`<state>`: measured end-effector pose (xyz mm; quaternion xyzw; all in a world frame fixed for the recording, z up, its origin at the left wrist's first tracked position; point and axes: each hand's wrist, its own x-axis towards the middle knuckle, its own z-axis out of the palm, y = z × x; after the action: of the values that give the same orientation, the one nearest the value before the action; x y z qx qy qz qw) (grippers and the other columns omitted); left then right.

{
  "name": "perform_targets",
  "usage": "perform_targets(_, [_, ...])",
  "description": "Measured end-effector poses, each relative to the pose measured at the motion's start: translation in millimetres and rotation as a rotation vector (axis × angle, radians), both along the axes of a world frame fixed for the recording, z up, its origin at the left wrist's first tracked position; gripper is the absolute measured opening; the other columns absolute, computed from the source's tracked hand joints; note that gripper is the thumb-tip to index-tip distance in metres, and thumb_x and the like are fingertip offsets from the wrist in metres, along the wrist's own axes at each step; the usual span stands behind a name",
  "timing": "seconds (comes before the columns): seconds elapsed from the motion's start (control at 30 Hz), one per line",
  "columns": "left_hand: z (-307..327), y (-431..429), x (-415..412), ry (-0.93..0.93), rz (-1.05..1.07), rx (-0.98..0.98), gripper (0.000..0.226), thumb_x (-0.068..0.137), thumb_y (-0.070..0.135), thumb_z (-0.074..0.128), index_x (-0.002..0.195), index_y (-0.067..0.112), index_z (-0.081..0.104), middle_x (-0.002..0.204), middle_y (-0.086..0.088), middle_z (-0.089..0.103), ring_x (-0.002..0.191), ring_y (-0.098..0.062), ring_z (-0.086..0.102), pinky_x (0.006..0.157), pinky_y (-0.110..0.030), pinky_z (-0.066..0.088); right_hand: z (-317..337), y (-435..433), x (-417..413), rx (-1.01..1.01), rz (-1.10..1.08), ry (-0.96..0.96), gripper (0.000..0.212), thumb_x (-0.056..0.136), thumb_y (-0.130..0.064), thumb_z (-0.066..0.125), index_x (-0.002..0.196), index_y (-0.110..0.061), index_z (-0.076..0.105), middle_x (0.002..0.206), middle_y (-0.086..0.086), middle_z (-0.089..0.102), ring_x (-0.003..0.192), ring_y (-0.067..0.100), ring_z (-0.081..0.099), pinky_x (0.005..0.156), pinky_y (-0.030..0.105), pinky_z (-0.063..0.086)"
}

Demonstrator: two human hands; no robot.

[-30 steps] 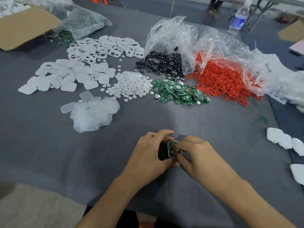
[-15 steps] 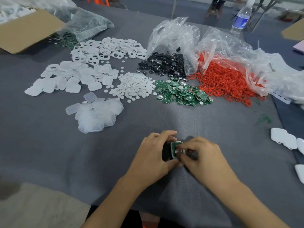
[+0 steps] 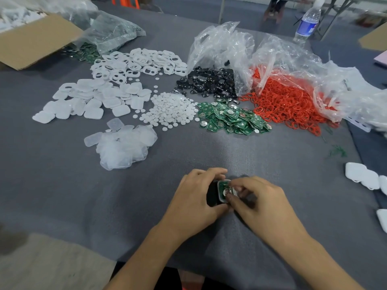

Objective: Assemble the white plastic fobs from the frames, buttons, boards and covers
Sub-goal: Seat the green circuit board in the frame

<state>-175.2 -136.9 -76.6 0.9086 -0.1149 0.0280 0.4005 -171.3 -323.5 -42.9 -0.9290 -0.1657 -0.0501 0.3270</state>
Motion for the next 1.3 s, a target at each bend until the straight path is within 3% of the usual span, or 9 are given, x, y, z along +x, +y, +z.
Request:
perform_targets(0.17, [-0.7, 0.2, -0.2, 0.003, 0.0, -0.001, 0.073, 0.073, 0.044, 0.086, 0.137, 0.039, 0.052, 0.125, 0.028, 0.061, 0.12, 0.003, 0.046, 0.107, -0.022, 0.031, 0.4, -1.2, 1.1, -0.028, 0.013, 0.029, 0.023, 0.078, -0.018, 0.083, 0.095, -0.032, 0.076, 0.085, -0.015, 0.061, 0.075, 0.004, 0.06, 0.07, 0.01, 0.044])
perform_targets(0.5, [-1.2, 0.4, 0.8, 0.018, -0.012, 0.002, 0.073, 0.074, 0.05, 0.084, 0.137, 0.042, 0.05, 0.127, 0.029, 0.06, 0.122, 0.004, 0.045, 0.107, -0.022, 0.031, 14.3, 0.8, 14.6, -0.218, 0.15, 0.075, 0.013, 0.083, -0.022, 0.078, 0.095, -0.02, 0.073, 0.091, -0.008, 0.058, 0.082, 0.011, 0.058, 0.075, 0.022, 0.046])
perform_targets(0.7, [-1.6, 0.2, 0.9, 0.016, -0.008, -0.002, 0.07, 0.075, 0.048, 0.082, 0.137, 0.041, 0.05, 0.126, 0.027, 0.061, 0.12, 0.004, 0.045, 0.107, -0.026, 0.034, 22.5, 3.8, 19.4, -0.271, 0.17, 0.106, 0.017, 0.079, -0.023, 0.077, 0.095, -0.02, 0.07, 0.093, -0.008, 0.057, 0.081, 0.009, 0.055, 0.073, 0.016, 0.042])
perform_targets(0.83, [-1.3, 0.3, 1.2, 0.014, -0.01, 0.003, 0.071, 0.075, 0.048, 0.082, 0.138, 0.039, 0.051, 0.126, 0.026, 0.061, 0.12, 0.003, 0.046, 0.107, -0.029, 0.035, 25.6, 5.5, 19.6, -0.287, 0.161, 0.116, 0.018, 0.078, -0.024, 0.077, 0.094, -0.019, 0.07, 0.091, -0.008, 0.055, 0.081, 0.01, 0.056, 0.074, 0.02, 0.046])
perform_targets(1.3, [-1.6, 0.5, 1.8, 0.007, -0.014, 0.015, 0.072, 0.076, 0.045, 0.084, 0.139, 0.038, 0.051, 0.128, 0.026, 0.061, 0.12, 0.005, 0.044, 0.104, -0.016, 0.028, 22.6, 8.8, 23.9, -0.334, 0.146, 0.135, 0.018, 0.079, -0.031, 0.074, 0.094, -0.023, 0.068, 0.092, -0.009, 0.051, 0.083, 0.013, 0.055, 0.074, 0.027, 0.047])
